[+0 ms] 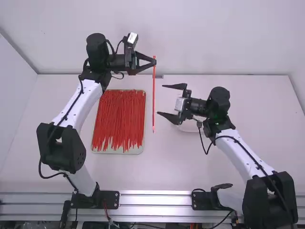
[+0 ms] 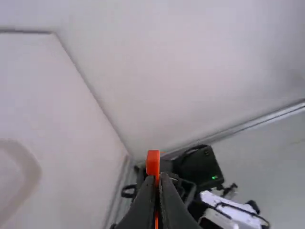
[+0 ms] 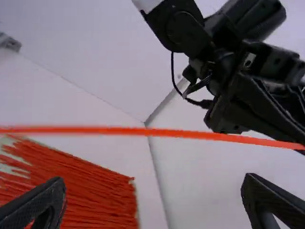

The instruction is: Fasten the cable tie

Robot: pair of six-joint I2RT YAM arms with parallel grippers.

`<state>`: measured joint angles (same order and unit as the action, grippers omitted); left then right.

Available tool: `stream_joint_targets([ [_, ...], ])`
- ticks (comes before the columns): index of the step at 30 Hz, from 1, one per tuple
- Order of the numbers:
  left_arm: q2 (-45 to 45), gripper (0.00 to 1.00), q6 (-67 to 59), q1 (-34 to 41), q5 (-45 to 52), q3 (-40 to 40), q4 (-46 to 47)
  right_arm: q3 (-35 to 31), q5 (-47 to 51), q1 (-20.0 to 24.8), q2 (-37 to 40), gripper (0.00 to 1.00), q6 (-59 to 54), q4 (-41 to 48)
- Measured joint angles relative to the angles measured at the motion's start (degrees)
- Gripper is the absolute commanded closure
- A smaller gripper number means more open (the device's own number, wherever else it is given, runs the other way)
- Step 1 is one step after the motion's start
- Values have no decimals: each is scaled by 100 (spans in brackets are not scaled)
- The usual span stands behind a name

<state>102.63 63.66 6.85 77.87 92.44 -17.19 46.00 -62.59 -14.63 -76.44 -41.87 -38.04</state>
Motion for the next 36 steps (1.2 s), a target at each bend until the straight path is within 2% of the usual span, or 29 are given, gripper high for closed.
stream_joint_targets([
  [6, 0, 98, 715, 0, 120, 0, 382, 0, -11, -26, 0, 2, -1108, -35],
  [13, 0, 97, 837, 0, 33, 2, 1161, 0, -4, -271, 0, 2, -2079, -50],
  [23, 2, 98, -105, 0, -348, 7, 2288, 0, -131, -529, 0, 2, -2420, -203],
  [29, 0, 98, -365, 0, -354, 9, 2337, 0, -678, -522, 0, 1, -2671, -197],
  [36, 2, 98, -372, 0, -334, -50, 2326, 0, -879, -555, 0, 1, -2787, -186],
])
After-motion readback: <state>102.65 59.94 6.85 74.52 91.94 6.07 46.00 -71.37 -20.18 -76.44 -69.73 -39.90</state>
